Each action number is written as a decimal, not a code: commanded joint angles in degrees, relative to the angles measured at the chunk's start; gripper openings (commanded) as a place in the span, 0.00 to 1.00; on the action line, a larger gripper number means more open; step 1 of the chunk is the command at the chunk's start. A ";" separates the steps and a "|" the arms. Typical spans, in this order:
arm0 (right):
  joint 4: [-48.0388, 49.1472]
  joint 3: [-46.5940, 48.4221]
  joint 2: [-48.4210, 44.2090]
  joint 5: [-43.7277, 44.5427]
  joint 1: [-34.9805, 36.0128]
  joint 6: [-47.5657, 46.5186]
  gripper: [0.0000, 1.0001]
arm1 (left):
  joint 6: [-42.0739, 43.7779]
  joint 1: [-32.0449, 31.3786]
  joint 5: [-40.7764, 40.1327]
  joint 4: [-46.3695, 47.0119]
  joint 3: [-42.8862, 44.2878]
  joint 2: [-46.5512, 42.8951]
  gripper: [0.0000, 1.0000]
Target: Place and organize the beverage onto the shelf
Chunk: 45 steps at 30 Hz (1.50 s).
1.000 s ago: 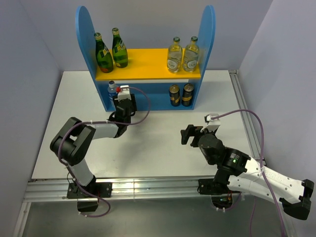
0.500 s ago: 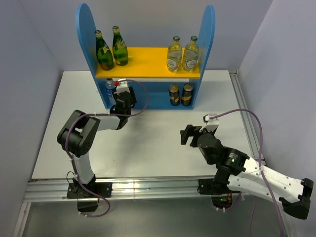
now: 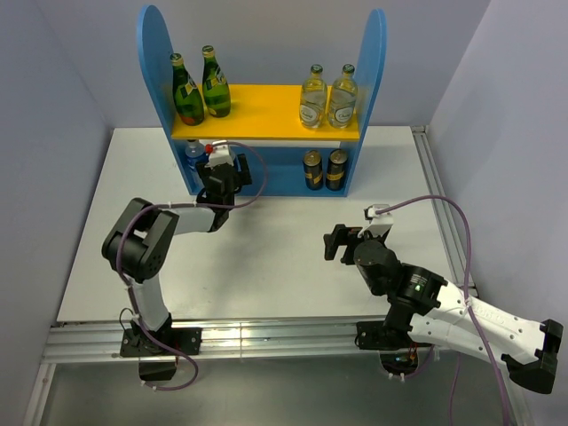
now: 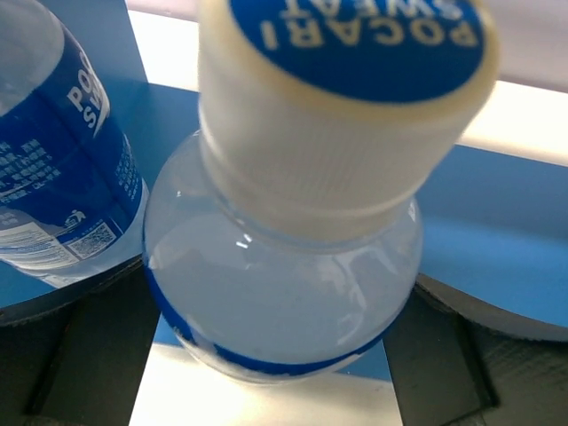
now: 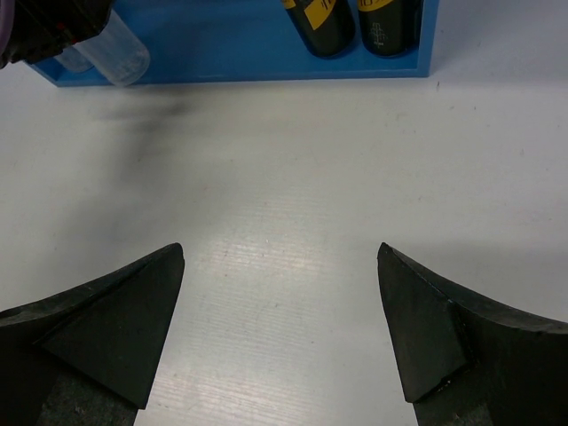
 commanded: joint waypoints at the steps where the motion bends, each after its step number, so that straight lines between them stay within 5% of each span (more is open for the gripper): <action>1: 0.97 0.40 -0.33 1.58 0.23 0.29 0.96 | -0.56 0.02 0.77 2.32 0.94 -5.83 0.99; 26: 0.44 -0.22 -3.94 1.15 0.23 0.65 0.96 | -4.51 -7.08 -13.46 -11.56 -9.69 -20.15 0.99; 30: 0.88 -0.04 -3.85 0.19 0.23 -0.05 0.96 | -12.15 -13.41 -16.28 -27.27 -9.80 -28.68 0.99; 37: -3.49 8.01 -5.17 -4.74 0.40 -0.76 0.90 | -30.94 -29.14 -21.11 -76.71 1.27 -43.52 0.99; 45: -16.33 36.41 0.36 -5.89 0.49 -4.27 1.00 | -32.12 -35.22 -19.10 -96.56 24.28 -49.96 0.99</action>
